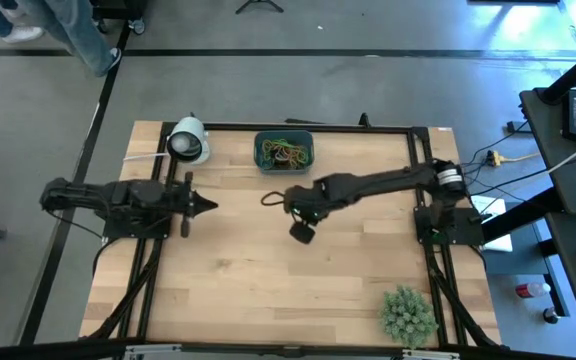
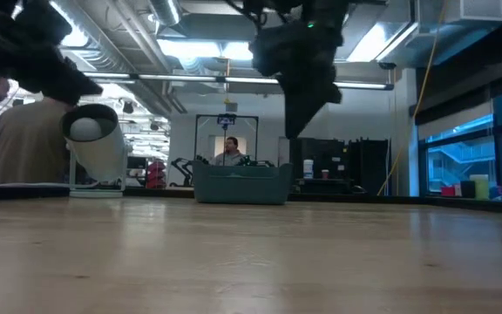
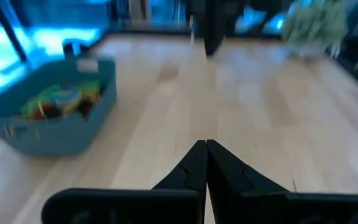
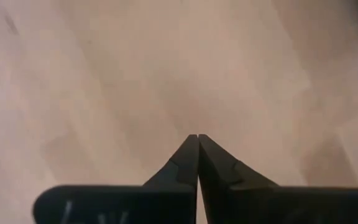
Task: Pick and place rubber bands into bin
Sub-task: Return to Home Position
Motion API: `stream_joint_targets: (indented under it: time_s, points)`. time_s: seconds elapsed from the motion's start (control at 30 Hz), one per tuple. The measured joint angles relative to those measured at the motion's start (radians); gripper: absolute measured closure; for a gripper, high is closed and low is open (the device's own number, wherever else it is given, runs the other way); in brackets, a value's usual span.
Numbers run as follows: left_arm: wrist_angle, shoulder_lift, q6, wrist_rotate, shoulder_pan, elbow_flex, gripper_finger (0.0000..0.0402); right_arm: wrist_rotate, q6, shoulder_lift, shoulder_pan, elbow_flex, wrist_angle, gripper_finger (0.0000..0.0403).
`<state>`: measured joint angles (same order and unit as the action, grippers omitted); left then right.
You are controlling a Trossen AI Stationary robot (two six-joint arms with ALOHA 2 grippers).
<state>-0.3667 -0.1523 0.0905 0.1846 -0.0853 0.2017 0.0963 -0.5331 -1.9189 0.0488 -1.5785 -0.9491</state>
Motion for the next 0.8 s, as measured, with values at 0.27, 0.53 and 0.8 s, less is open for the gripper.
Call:
stream_joint_targets:
  time_s: [0.27,0.53,0.8]
  points:
    - [0.156,0.133,-0.076,-0.149,0.004,-0.069,0.0400,-0.001,-0.035,0.144,0.069,0.193,0.196,0.0392]
    - [0.381,0.152,-0.053,-0.146,0.034,-0.194,0.0400,0.002,0.010,0.315,0.069,0.367,0.341,0.0392]
    - [0.394,0.141,-0.140,-0.084,0.057,-0.194,0.0400,-0.001,0.140,0.501,0.063,0.533,0.402,0.0392]
